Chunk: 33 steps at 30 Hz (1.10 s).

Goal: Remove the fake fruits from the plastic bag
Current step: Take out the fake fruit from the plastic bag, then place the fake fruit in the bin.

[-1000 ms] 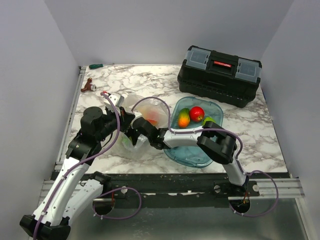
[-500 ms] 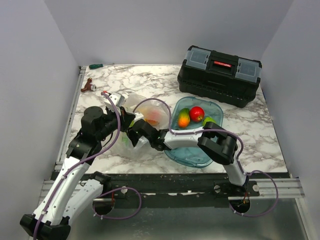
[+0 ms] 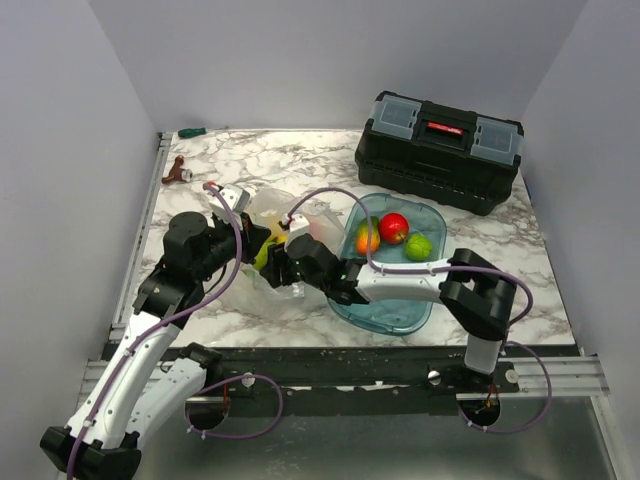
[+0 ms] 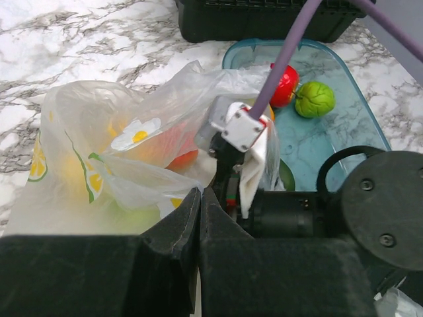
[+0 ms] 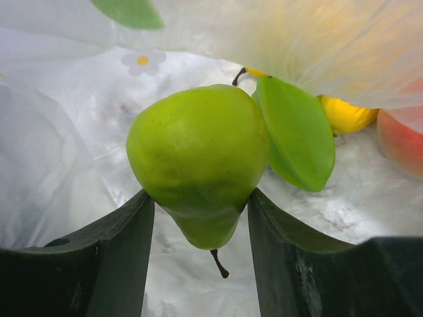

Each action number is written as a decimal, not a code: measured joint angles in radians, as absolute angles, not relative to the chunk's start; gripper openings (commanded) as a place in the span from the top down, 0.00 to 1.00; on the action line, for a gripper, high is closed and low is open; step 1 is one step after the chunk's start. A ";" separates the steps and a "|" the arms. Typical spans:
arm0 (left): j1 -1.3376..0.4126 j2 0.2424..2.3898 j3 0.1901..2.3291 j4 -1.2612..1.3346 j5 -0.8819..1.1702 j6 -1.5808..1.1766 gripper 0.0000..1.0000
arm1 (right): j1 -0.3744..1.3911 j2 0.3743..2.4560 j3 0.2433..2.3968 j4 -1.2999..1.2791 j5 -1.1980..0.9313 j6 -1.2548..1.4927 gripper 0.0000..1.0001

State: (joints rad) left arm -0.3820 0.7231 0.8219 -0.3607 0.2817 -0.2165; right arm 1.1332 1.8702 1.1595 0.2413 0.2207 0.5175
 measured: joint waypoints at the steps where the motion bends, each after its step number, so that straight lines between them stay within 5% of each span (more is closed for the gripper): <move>1: -0.382 0.723 0.822 -0.361 0.282 -0.216 1.00 | 1.133 1.853 1.149 0.246 0.226 0.522 0.86; 20: -0.382 0.729 0.822 -0.364 0.219 -0.217 1.00 | 1.133 1.402 0.912 0.304 0.247 0.571 0.99; 33: -0.384 0.741 0.822 -0.377 0.205 -0.217 1.00 | 1.133 0.925 0.744 -0.017 0.317 0.549 0.99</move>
